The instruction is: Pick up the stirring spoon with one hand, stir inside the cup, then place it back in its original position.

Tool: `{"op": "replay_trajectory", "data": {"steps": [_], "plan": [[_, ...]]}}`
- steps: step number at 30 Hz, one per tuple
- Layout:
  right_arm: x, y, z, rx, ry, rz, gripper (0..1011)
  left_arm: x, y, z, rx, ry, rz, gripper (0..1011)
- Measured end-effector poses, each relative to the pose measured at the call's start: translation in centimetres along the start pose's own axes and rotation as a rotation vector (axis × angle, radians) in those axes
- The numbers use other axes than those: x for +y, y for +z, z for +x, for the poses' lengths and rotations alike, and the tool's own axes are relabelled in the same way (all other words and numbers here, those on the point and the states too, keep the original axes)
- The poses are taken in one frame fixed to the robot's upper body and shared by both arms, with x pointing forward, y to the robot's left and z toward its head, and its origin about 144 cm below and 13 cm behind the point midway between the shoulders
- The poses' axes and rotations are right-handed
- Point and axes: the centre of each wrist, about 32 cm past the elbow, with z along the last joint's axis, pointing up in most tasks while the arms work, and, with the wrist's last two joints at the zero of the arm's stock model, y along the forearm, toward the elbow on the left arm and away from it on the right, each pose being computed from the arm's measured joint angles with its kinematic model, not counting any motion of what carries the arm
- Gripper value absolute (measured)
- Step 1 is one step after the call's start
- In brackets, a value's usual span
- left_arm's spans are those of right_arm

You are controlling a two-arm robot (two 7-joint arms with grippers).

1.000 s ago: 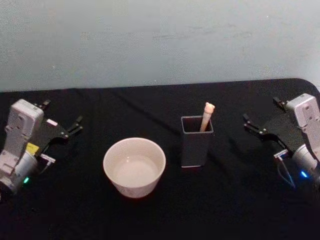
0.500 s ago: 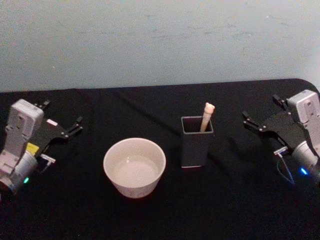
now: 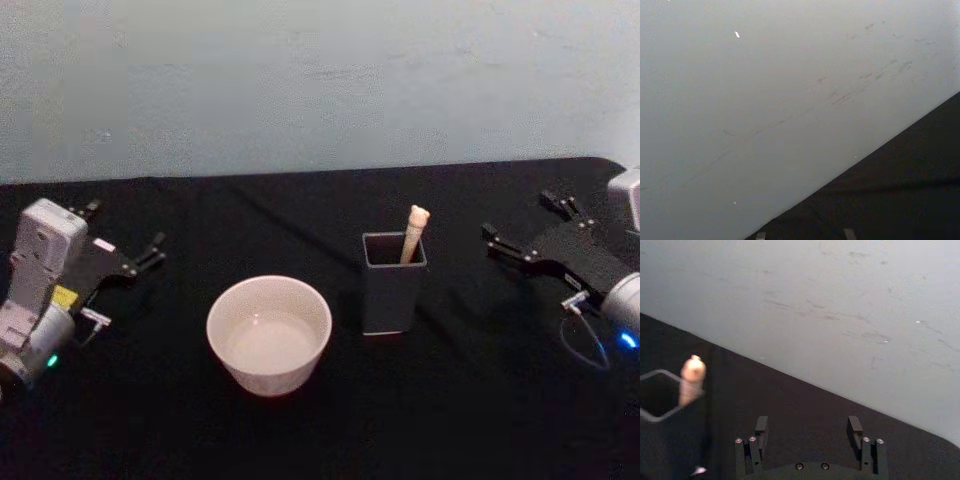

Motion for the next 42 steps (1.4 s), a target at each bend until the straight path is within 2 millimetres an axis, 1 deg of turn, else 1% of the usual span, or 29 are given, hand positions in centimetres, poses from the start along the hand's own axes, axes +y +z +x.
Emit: {"op": "replay_trajectory", "data": {"steps": [8, 12, 17, 28, 30, 42], "plan": [[-1.5, 0.8, 0.1, 0.069, 0.118, 0.017, 1003, 0.0, 0.0, 0.0, 0.0, 0.0, 0.0, 1001], [-1.8, 1.0, -0.1, 0.101, 0.176, 0.027, 1003, 0.0, 0.0, 0.0, 0.0, 0.0, 0.0, 1001], [-1.7, 1.4, -0.5, 0.124, 0.22, 0.027, 1003, 0.0, 0.0, 0.0, 0.0, 0.0, 0.0, 1001], [0.1, 1.8, -1.5, 0.173, 0.283, 0.014, 1003, 0.0, 0.0, 0.0, 0.0, 0.0, 0.0, 1001], [0.8, 1.7, -1.6, 0.179, 0.293, 0.009, 1003, 0.0, 0.0, 0.0, 0.0, 0.0, 0.0, 1001], [3.1, 2.0, -1.7, 0.191, 0.304, 0.012, 1002, 0.0, 0.0, 0.0, 0.0, 0.0, 0.0, 1001]]}}
